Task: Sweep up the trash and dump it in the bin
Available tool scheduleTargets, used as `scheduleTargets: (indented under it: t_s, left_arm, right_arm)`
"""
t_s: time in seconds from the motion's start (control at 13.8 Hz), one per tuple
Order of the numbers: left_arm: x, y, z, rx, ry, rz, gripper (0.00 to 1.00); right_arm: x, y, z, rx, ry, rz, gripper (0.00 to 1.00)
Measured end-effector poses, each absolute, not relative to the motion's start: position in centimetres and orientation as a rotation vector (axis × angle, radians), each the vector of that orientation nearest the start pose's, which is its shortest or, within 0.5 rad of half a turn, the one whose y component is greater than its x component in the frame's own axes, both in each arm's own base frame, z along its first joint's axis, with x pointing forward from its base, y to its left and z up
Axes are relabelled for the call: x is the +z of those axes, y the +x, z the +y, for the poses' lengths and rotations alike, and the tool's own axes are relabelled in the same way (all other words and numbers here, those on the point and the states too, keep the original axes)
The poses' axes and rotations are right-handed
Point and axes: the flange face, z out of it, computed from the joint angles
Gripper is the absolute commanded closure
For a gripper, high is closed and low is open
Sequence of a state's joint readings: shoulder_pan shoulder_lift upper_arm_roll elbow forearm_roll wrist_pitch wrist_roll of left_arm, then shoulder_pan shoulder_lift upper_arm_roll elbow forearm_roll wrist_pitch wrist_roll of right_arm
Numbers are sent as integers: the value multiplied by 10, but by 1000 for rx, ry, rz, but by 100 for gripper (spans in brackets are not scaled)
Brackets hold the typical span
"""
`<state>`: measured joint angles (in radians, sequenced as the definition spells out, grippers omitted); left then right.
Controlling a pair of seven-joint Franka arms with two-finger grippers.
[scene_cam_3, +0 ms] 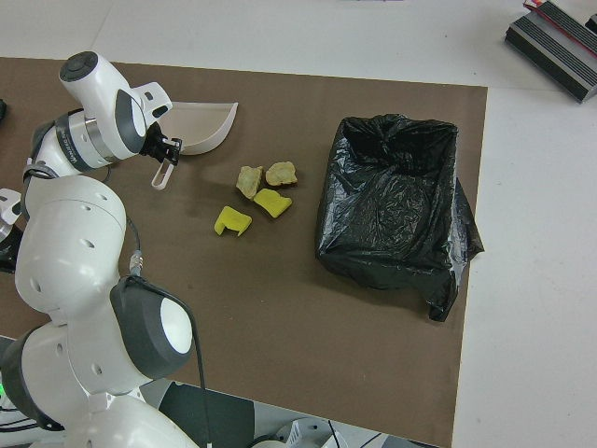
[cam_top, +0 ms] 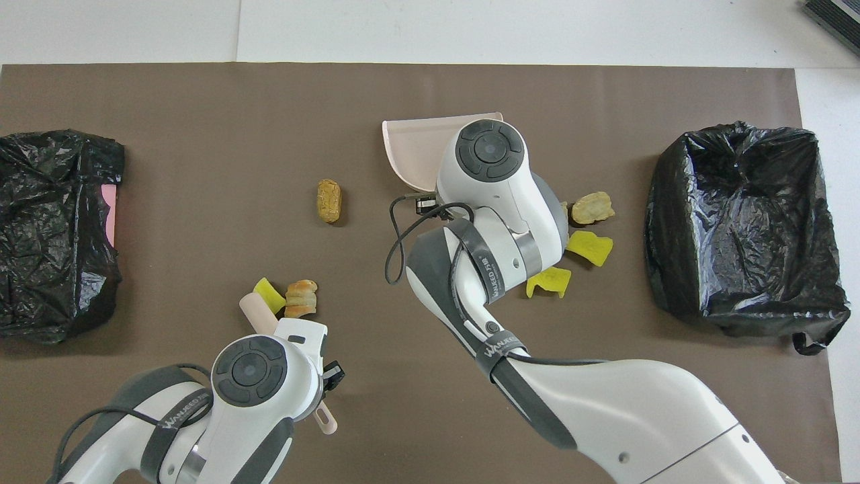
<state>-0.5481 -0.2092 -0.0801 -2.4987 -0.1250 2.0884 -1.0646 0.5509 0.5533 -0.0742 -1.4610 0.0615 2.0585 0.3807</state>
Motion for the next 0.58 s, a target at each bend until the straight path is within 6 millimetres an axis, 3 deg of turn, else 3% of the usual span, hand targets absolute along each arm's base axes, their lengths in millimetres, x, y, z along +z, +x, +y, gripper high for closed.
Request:
scheduleTargets:
  t_s: [0.15, 0.36, 0.58]
  left_arm:
    - [350, 344, -259, 278, -2999, -685, 100]
    - [355, 353, -270, 273, -3060, -518, 100]
    - [352, 356, -271, 299, -3076, -377, 100]
  right_arm:
    - [386, 623, 327, -29, -3094, -296, 100]
    - [429, 617, 286, 5, -3038, -649, 100]
    - [449, 598, 260, 65, -2928, -1024, 100]
